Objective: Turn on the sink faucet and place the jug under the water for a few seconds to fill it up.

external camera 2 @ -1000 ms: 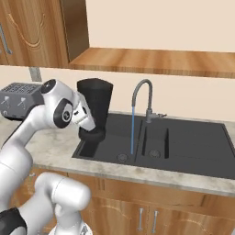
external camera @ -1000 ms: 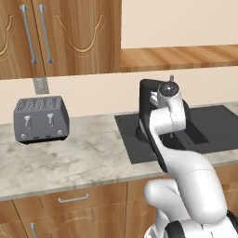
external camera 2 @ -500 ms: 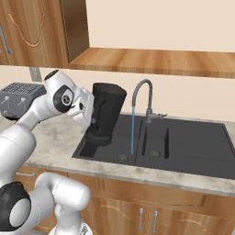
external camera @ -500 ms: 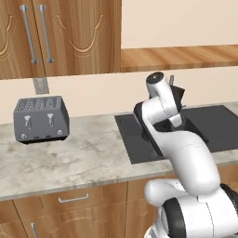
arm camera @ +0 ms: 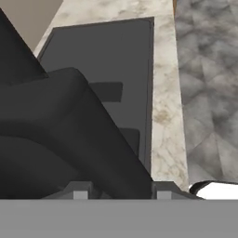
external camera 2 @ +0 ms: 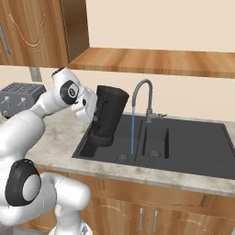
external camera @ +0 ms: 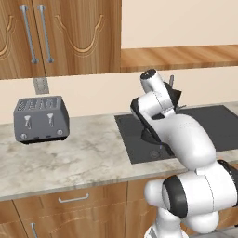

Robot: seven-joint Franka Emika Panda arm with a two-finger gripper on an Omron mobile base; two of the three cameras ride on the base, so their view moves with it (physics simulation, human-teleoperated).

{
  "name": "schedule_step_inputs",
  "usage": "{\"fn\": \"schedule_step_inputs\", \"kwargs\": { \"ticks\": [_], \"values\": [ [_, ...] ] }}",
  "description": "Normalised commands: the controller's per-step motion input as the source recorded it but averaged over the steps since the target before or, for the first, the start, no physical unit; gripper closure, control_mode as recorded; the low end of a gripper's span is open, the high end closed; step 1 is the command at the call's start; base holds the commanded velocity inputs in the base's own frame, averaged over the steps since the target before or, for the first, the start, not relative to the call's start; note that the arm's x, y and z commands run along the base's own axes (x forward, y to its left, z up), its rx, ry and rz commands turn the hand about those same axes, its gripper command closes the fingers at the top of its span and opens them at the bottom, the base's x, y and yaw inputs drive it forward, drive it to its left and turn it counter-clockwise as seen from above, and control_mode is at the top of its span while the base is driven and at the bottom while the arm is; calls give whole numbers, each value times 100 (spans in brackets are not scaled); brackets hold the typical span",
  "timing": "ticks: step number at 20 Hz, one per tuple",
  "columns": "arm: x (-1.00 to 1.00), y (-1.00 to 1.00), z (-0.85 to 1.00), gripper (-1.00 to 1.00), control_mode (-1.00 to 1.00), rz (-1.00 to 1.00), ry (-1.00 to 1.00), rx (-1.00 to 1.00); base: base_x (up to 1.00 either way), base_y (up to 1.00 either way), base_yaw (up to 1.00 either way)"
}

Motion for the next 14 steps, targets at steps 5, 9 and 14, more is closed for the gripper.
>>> {"fn": "schedule_step_inputs", "kwargs": {
  "ticks": [5, 9, 14],
  "values": [
    [26, -1, -16, 100, -100, -1, 10, 0, 0, 0, 0],
    [42, -4, -23, 100, -100, -4, 5, 0, 0, 0, 0],
    [43, 0, -23, 100, -100, -4, 2, 0, 0, 0, 0]
  ]
}}
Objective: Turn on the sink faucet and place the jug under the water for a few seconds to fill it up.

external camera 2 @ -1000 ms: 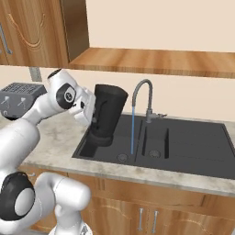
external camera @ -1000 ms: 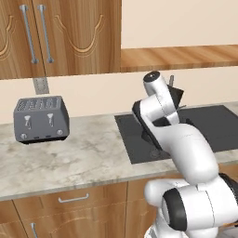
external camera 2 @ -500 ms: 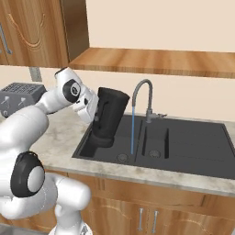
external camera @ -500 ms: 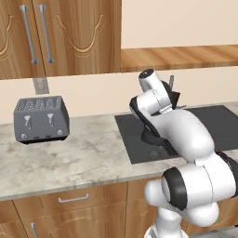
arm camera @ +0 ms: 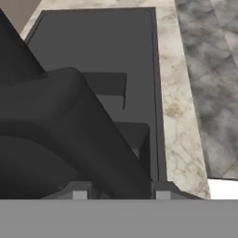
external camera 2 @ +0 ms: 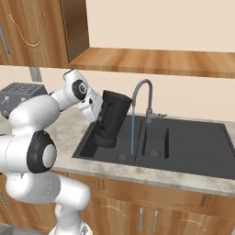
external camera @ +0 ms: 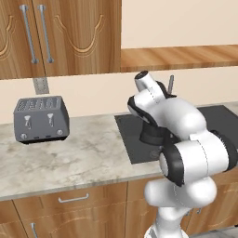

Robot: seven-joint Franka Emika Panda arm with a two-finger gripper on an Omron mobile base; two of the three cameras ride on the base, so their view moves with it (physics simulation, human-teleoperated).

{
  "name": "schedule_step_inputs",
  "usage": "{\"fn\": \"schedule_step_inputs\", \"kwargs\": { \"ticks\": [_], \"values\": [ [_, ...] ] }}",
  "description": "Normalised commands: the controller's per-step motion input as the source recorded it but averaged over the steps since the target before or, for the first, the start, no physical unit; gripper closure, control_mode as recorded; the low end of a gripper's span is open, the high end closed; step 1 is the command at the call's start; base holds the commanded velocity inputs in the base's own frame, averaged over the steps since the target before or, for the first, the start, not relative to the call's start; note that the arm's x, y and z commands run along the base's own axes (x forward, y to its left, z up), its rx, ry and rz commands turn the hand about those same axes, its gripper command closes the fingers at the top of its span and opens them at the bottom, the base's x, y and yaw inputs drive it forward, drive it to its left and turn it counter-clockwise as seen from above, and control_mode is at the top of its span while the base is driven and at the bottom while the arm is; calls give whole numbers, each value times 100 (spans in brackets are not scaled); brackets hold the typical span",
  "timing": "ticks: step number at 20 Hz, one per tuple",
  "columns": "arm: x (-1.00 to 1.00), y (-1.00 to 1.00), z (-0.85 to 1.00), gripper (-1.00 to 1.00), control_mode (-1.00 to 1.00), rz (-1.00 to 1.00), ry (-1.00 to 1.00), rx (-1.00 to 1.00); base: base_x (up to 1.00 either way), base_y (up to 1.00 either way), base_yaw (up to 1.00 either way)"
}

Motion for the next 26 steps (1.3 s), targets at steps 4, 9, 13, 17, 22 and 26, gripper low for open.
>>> {"fn": "schedule_step_inputs", "kwargs": {
  "ticks": [4, 9, 13, 17, 22, 26],
  "values": [
    [34, -1, -22, 100, -100, -4, 1, 0, 0, 0, 0],
    [18, -1, -27, 100, -100, -2, 0, 0, 0, 0, 0],
    [14, -5, -21, 100, -100, -1, 0, 0, 0, 0, 0],
    [21, -5, -15, 100, -100, 0, 0, 0, 0, 0, 0],
    [3, -3, -15, 100, -100, 0, 0, 0, 0, 0, 0],
    [-1, 7, 0, 100, -100, 0, 0, 0, 0, 0, 0]
  ]
}}
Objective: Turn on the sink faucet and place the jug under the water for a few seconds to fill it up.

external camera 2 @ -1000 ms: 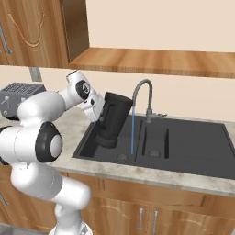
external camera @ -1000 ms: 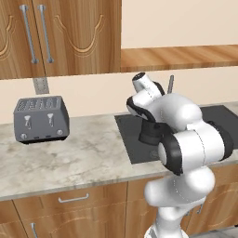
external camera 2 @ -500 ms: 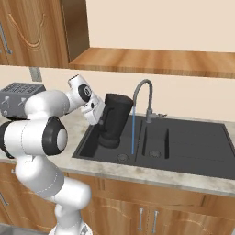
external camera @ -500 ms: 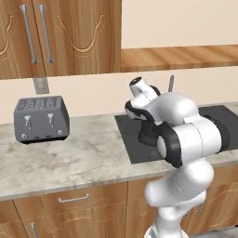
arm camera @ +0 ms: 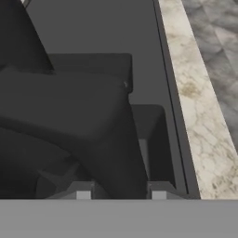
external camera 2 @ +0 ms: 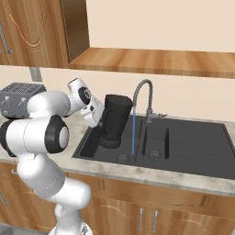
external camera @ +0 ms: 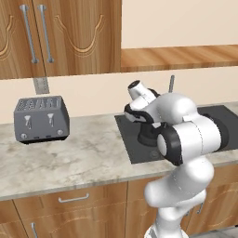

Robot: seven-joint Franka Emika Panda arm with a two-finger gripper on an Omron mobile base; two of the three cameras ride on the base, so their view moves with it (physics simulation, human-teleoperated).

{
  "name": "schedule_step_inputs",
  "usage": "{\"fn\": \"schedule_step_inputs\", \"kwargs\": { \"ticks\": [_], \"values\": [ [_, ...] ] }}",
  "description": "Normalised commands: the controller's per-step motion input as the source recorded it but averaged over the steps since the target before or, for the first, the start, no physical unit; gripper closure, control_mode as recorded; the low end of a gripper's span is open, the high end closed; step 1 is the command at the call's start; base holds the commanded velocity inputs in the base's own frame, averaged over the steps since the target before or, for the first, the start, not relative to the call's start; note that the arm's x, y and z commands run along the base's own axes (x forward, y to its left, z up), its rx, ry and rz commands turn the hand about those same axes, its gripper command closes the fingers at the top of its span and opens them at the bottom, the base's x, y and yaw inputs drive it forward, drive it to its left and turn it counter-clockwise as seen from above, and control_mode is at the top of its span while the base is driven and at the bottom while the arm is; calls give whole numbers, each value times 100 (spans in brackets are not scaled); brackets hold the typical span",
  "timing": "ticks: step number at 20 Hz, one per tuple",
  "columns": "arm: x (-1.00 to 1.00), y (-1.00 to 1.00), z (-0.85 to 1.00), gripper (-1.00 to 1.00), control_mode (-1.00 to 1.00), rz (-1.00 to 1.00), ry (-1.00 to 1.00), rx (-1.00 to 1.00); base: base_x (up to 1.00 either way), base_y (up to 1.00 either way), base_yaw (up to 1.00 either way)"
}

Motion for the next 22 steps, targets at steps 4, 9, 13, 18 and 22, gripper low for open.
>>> {"fn": "schedule_step_inputs", "kwargs": {
  "ticks": [4, 9, 13, 18, 22],
  "values": [
    [-16, 27, -11, 100, -100, 0, 0, -4, 0, 0, 0],
    [-17, 18, -20, 100, -100, 0, 0, 0, 0, 0, 0],
    [12, 0, -14, 100, -100, -1, 0, 0, 0, 0, 0],
    [14, 0, -14, 100, -100, -2, 0, 0, 0, 0, 0],
    [22, 0, -19, 100, -100, -3, 0, 0, 0, 0, 0]
  ]
}}
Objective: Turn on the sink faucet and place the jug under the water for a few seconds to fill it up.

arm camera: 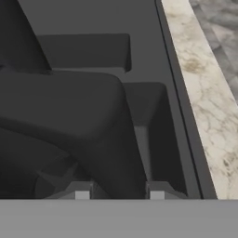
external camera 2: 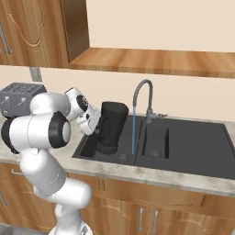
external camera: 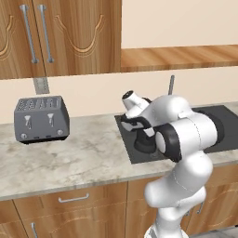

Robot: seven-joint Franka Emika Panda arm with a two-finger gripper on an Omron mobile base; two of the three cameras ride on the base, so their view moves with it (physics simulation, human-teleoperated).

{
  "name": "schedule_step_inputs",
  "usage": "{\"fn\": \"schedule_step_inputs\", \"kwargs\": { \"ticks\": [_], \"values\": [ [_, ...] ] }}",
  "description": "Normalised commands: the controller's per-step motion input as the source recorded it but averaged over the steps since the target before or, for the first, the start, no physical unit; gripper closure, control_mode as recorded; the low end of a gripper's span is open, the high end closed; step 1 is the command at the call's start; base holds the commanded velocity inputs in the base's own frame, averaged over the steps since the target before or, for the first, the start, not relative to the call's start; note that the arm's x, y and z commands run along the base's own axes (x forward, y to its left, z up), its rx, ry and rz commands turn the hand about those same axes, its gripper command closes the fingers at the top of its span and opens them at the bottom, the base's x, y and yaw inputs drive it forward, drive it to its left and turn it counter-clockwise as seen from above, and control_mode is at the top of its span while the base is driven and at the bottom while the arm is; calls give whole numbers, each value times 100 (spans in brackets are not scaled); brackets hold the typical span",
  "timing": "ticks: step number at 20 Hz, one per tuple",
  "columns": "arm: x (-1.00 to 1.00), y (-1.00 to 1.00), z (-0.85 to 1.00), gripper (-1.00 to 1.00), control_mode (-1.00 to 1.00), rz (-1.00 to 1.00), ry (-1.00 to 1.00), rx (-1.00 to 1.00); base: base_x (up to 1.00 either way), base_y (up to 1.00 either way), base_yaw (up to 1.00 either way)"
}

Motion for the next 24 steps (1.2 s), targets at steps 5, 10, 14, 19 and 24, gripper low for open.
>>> {"fn": "schedule_step_inputs", "kwargs": {
  "ticks": [5, 10, 14, 19, 24],
  "values": [
    [18, -14, -7, 100, -100, -6, 0, 0, 0, 0, 0],
    [5, -7, -2, 100, -100, -11, 0, 0, 0, 0, 0],
    [3, 0, 0, 100, -100, -13, 0, 0, 0, 0, 0],
    [24, 0, 0, 100, -100, -14, 0, 0, 0, 0, 0],
    [26, 0, -2, 100, -100, -11, 1, 0, 0, 0, 0]
  ]
}}
